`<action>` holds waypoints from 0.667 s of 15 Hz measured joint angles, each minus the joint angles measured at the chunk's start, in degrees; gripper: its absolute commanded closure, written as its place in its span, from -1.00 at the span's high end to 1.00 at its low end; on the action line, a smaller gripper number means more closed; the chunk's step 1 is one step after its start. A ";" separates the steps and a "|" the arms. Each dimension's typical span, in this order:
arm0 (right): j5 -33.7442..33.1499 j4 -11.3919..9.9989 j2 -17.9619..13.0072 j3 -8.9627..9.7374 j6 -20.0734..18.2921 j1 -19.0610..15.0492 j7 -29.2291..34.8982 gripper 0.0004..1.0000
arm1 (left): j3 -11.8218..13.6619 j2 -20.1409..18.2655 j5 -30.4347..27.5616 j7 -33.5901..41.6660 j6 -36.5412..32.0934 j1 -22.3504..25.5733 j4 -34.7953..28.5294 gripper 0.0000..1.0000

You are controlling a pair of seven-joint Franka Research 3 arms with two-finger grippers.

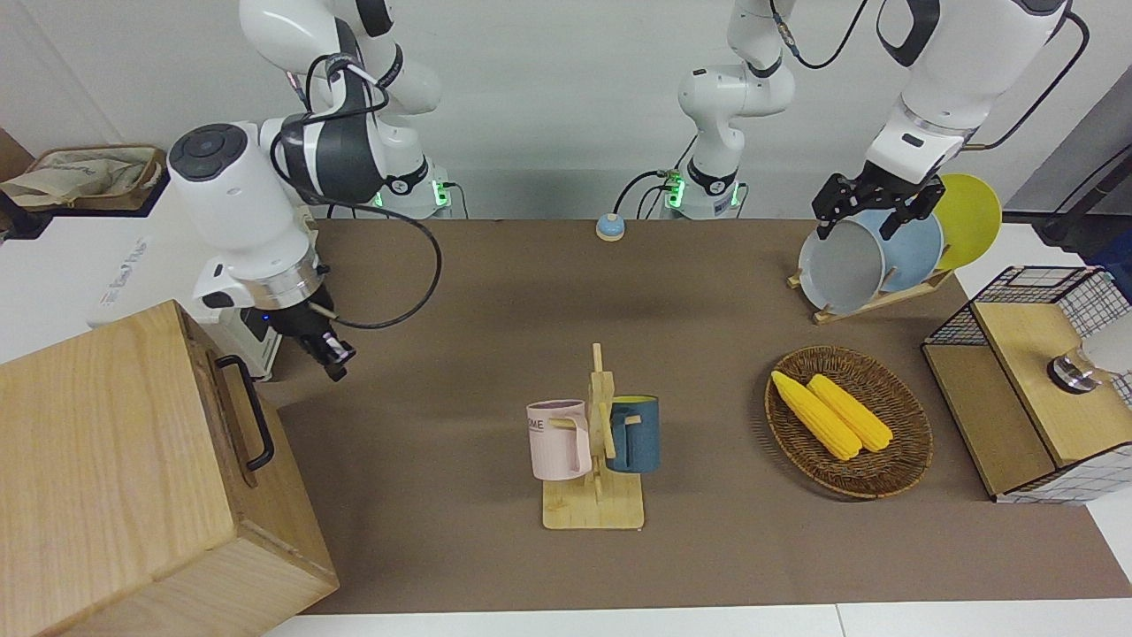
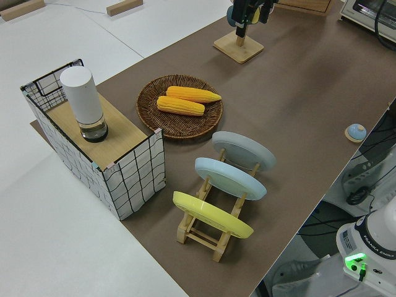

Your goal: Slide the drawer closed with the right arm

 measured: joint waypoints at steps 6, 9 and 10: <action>-0.10 0.14 -7.60 -0.25 -12.16 1.28 -12.78 -1.00 | 0.00 0.00 0.00 0.00 0.00 0.00 0.00 0.99; -1.33 -1.18 -11.51 -0.69 -13.54 1.27 -22.09 -1.00 | 0.00 0.00 0.00 0.00 0.00 0.00 0.00 0.99; -2.21 -1.73 -12.59 -1.00 -13.61 1.28 -25.60 -1.00 | 0.00 0.00 0.00 0.00 0.00 0.00 0.00 0.99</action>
